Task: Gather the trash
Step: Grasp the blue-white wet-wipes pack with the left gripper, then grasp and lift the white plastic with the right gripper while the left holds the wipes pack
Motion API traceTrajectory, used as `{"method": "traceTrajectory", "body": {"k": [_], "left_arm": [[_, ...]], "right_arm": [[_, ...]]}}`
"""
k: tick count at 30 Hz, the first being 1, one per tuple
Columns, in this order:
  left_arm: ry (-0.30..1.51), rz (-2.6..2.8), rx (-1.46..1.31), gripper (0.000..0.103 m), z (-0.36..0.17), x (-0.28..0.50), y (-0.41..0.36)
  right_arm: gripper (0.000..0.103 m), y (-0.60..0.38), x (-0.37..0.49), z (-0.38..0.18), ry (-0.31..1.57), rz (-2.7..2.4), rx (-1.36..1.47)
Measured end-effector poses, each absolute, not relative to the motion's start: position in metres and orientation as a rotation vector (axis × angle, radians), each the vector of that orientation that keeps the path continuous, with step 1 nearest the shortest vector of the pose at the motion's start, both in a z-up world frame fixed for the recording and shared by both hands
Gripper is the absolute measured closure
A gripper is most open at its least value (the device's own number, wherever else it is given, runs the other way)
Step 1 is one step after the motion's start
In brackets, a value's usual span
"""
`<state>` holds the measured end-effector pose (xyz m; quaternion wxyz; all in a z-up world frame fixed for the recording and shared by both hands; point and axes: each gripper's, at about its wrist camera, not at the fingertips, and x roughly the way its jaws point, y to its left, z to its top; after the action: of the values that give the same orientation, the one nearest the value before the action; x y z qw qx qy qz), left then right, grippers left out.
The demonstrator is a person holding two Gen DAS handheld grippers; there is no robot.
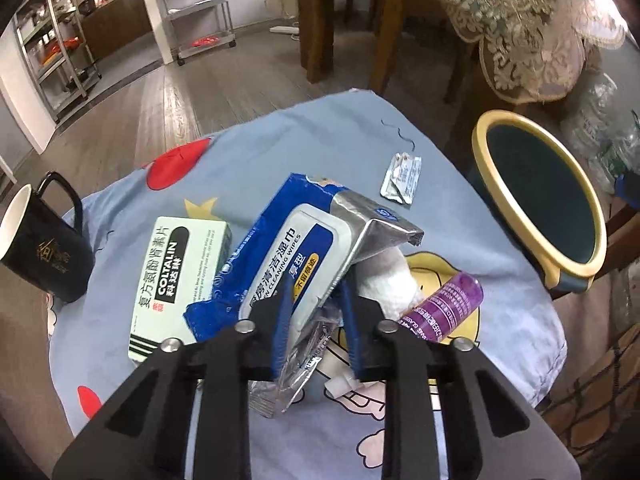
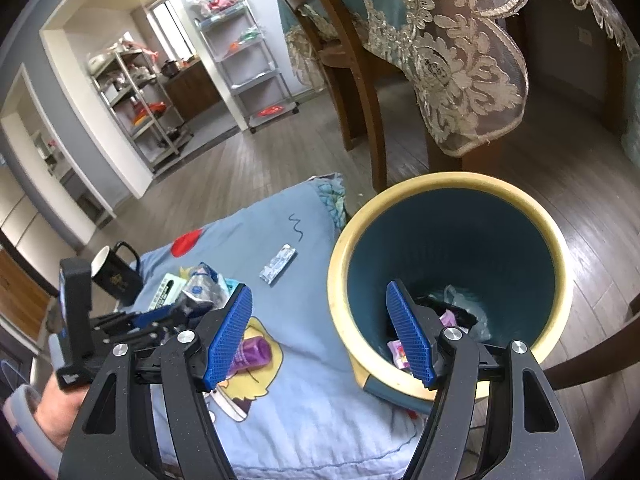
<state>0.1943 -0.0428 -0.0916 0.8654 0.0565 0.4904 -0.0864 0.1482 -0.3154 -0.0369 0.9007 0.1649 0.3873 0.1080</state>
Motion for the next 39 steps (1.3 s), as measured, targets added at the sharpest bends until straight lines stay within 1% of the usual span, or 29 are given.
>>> {"method": "traceTrajectory", "body": {"k": [4, 7, 17, 25, 31, 36, 37, 38, 39], "left_arm": [[1.019, -0.161, 0.080, 0.089, -0.083, 0.193, -0.033], [1.006, -0.143, 0.035, 0.091, -0.075, 0.193, -0.024], [0.904, -0.141, -0.111, 0.091, -0.031, 0.181, 0.005], [0.839, -0.136, -0.185, 0.092, -0.012, 0.178, 0.022], [0.805, -0.150, -0.235, 0.091, -0.006, 0.178, 0.032], [0.793, -0.166, -0.262, 0.091, -0.005, 0.181, 0.036], [0.790, -0.168, -0.263, 0.092, -0.004, 0.181, 0.036], [0.787, -0.168, -0.261, 0.091, -0.004, 0.181, 0.036], [0.782, -0.169, -0.262, 0.091, -0.003, 0.181, 0.036]], "right_arm": [[0.032, -0.313, 0.147, -0.037, 0.803, 0.226, 0.336], [0.032, -0.311, 0.148, -0.037, 0.805, 0.231, 0.327], [0.032, -0.285, 0.153, -0.043, 0.840, 0.297, 0.256], [0.032, -0.231, 0.165, -0.050, 0.897, 0.444, 0.134], [0.032, -0.176, 0.189, -0.070, 0.966, 0.524, 0.008], [0.032, -0.148, 0.213, -0.102, 1.062, 0.525, -0.050], [0.036, -0.146, 0.217, -0.110, 1.089, 0.523, -0.044], [0.051, -0.146, 0.220, -0.115, 1.106, 0.525, -0.038], [0.060, -0.145, 0.222, -0.121, 1.129, 0.524, -0.035]]}}
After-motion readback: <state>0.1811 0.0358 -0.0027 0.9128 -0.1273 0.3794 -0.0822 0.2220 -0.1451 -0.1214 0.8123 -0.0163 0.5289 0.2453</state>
